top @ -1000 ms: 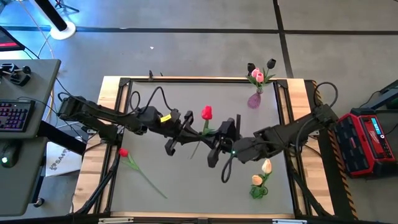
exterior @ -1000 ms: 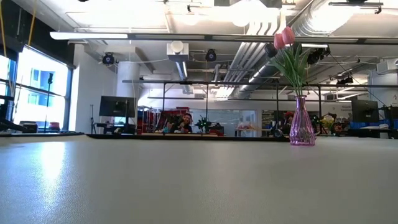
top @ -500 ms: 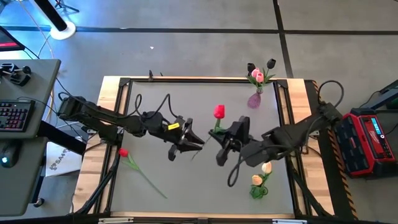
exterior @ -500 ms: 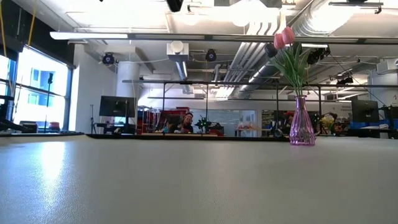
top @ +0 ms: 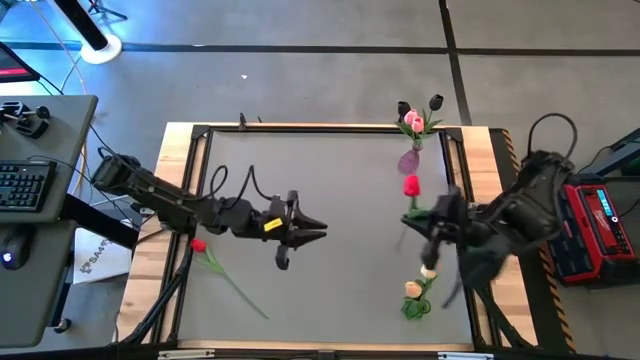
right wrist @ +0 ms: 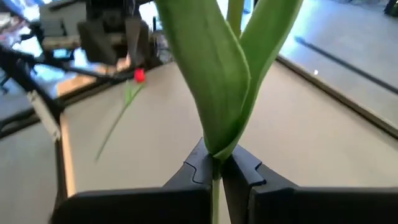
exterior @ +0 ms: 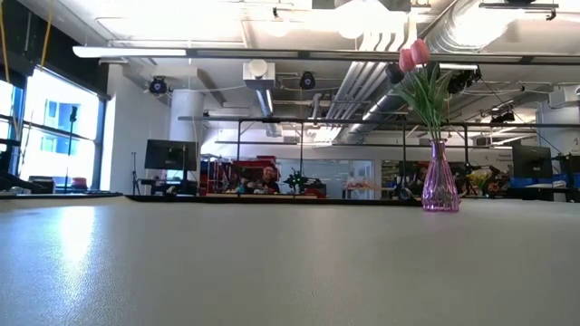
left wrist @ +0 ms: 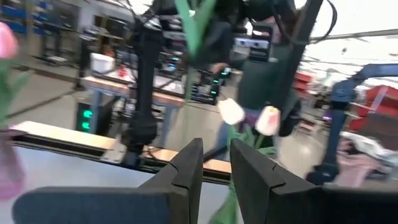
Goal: Sort flowers into vase by color
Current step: Put the top red tulip into the green vase
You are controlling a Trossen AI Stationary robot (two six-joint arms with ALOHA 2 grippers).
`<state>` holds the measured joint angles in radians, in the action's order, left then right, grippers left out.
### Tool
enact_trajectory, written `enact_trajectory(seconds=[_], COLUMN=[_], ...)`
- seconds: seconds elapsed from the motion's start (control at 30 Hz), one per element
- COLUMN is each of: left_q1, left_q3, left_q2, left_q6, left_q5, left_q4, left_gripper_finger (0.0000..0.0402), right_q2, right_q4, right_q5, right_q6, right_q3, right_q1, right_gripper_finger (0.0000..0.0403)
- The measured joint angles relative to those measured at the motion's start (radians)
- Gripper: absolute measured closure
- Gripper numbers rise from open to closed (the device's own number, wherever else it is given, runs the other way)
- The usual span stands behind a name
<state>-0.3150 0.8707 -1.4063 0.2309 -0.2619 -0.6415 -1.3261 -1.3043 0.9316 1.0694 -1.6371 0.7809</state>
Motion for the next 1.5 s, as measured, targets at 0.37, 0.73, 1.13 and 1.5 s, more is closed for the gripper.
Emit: enact_trajectory(seconds=[0.37,0.73,1.13,1.5], left_q1=[-0.010,-0.010,0.015,0.015], left_q3=[0.000,0.000,0.000,0.000], left_q2=[0.000,0.000,-0.004,-0.004], left_q6=[0.001,0.003,0.055,0.074], left_q5=[-0.177,-0.250,-0.264,-0.263], left_q4=[0.000,0.004,0.008,0.010], left_gripper_finger=[0.0334,0.0335,0.0335,0.0335], right_q2=[0.031,0.032,-0.039,-0.127], right_q4=[-0.267,-0.125,0.003,-0.014], right_q5=[-0.028,-0.060,0.147,0.100], right_q6=[0.290,0.447,0.295,0.326], right_q3=[0.018,0.134,0.150,0.150], right_q1=[0.283,0.494,0.553,0.545], right_gripper_finger=[0.0403,0.0403,0.0403,0.0399])
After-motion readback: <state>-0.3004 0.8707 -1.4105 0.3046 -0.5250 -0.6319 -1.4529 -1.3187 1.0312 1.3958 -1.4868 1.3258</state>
